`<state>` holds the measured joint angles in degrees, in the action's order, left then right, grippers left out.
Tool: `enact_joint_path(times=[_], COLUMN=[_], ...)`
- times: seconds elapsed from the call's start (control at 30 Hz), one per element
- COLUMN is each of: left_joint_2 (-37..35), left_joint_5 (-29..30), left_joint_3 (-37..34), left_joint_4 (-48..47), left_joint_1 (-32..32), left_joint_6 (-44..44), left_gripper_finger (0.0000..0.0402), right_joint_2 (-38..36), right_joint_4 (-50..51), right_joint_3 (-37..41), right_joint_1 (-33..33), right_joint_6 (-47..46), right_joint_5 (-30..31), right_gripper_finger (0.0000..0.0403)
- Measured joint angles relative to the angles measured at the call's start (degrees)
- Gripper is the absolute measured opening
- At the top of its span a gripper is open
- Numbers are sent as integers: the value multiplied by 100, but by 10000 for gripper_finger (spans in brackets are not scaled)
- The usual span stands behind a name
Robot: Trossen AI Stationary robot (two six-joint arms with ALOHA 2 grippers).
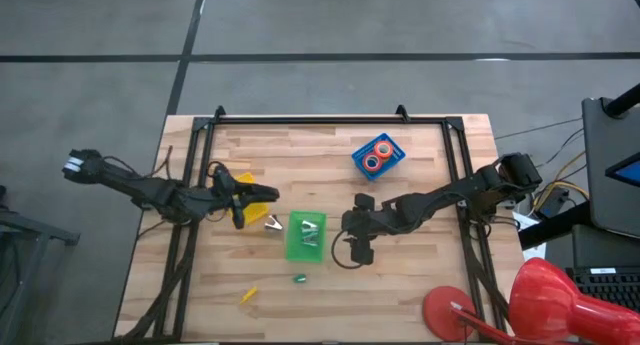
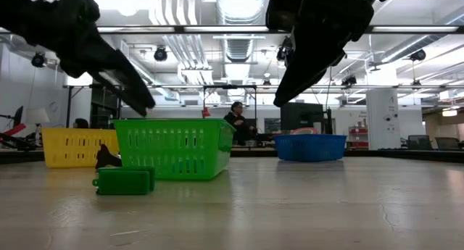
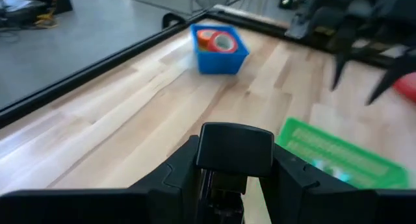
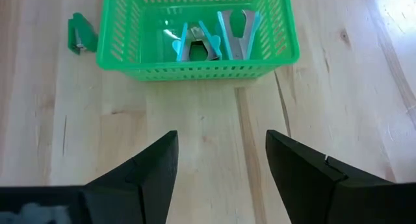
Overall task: Pick and place Stapler, Stapler remover, tape
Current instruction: Put the black stapler into the yellow bin
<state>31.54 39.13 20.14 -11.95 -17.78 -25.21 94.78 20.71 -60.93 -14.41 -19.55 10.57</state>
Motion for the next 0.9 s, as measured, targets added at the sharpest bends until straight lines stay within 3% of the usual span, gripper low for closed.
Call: enact_joint_path(times=[0.17, 0.37, 0.67, 0.9], left_joint_2=[-491, -694, -548, -304], left_joint_5=[-417, -284, 212, 558], left_joint_3=[395, 1002, 673, 320], left_joint_4=[-976, -3086, -3454, -3513], left_joint_1=[-7, -9, -7, -7], left_joint_6=[174, -909, -2255, -2806], left_gripper_finger=[128, 128, 129, 129], right_joint_2=[0, 0, 0, 0], right_joint_4=[-21, -41, -356, -370], right_joint_3=[0, 3, 94, 237], right_joint_1=[2, -9, -33, -35], right_joint_6=[0, 0, 2, -129], right_joint_5=[0, 0, 0, -2], right_gripper_finger=[224, 227, 226, 227])
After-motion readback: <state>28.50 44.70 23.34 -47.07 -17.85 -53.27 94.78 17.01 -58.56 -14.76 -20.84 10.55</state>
